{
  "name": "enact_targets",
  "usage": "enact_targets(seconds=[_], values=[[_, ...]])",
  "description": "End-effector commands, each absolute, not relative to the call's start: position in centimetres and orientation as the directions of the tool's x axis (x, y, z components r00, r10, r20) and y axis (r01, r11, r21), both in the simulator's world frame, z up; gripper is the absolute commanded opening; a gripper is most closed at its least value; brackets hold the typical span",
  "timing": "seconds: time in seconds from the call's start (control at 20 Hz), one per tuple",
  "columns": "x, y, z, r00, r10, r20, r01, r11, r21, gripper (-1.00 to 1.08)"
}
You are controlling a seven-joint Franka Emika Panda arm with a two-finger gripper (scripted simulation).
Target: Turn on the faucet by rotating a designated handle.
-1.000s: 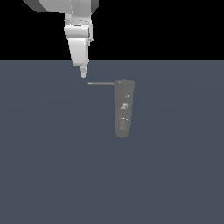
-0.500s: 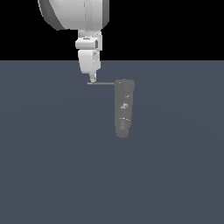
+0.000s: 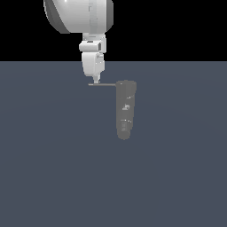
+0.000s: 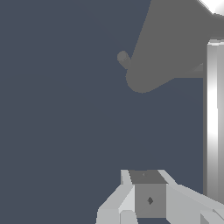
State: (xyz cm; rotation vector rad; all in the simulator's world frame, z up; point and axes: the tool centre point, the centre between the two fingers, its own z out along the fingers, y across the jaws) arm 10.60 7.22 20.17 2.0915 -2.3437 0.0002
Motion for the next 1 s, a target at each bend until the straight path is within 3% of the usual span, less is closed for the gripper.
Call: enact_targets(seconds=[0.0,0.95], values=[[10.6,7.2,20.2,-0.114,-0.994,0.000,-0.994,0.114,0.000,-1.00],[5.7,7.6,20.2,-0.114,-0.994,0.000,-0.994,0.114,0.000,-1.00]])
